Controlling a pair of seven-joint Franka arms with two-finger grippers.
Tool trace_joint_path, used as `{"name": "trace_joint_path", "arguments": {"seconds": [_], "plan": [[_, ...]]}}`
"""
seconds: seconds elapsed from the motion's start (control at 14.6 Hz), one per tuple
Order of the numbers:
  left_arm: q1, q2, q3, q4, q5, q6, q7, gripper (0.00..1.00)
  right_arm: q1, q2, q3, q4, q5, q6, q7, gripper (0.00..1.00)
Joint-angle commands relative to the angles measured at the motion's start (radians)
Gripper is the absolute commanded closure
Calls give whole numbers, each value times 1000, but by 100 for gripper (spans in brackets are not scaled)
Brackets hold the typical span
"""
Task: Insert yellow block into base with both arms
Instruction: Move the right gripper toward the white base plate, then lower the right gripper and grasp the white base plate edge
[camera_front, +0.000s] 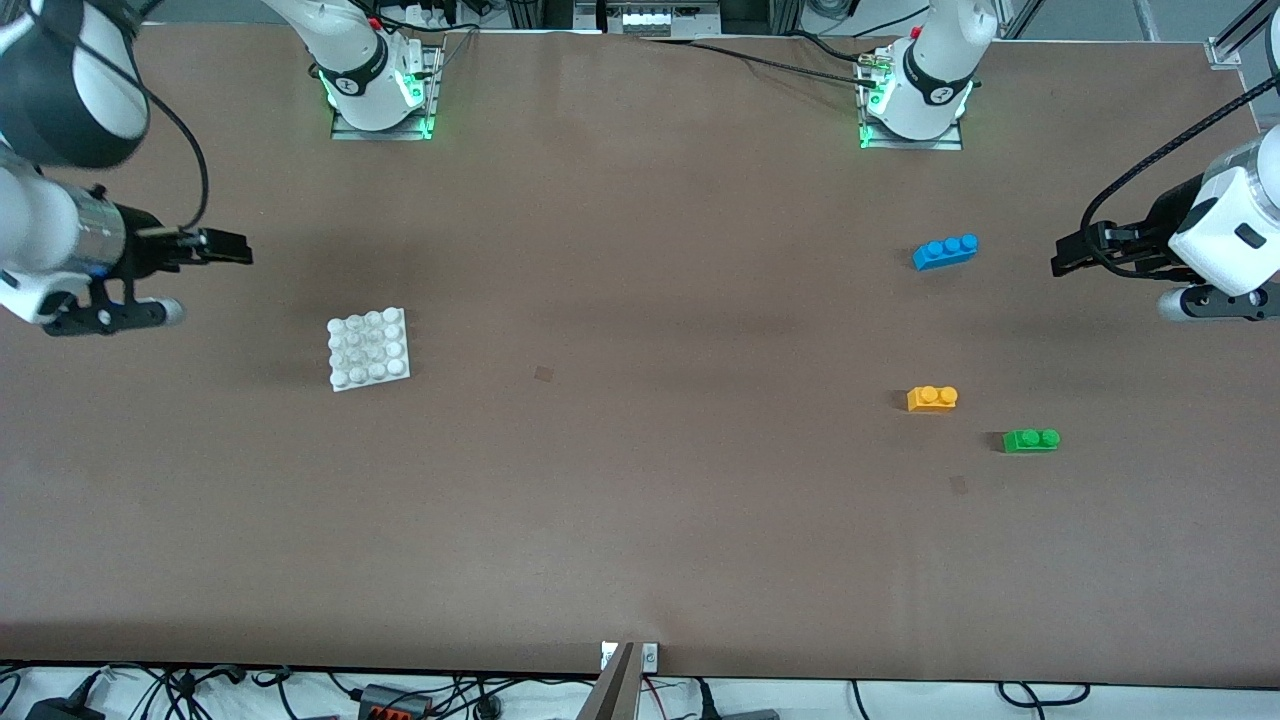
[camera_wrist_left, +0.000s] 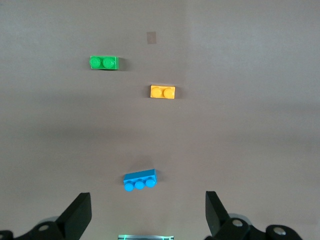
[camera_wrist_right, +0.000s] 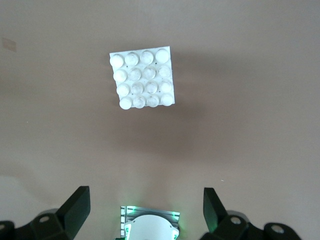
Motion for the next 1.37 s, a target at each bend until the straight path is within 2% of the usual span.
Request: {"name": "trace_joint_path", "arguments": {"seconds": [0.0,0.14,0.41,0.55,0.82,1.1,1.31], "plan": [[-2,2,5,14,-20,-3,-7,0,1,144,1,78,15,0,-11,0],[-2,2,5,14,-20,-3,-7,0,6,204,1,53,12,200,-12,0],[-2,2,5,14,-19,-3,-6,0,16,208,2,-196,18,550,-35,0],[-2,2,5,19,-20,-3,-6,0,21,209,13,-283,24,664,-61,0],[-2,2,5,19,-20,-3,-6,0,21,209,22,-380,121,746,-149,0],[-2,2,5,19,-20,-3,-6,0,23,228,20,-437,127,868,-161,0],[-2,2,5,19,-19,-3,-7,0,15,238,20,-439,127,875,-161,0]]}}
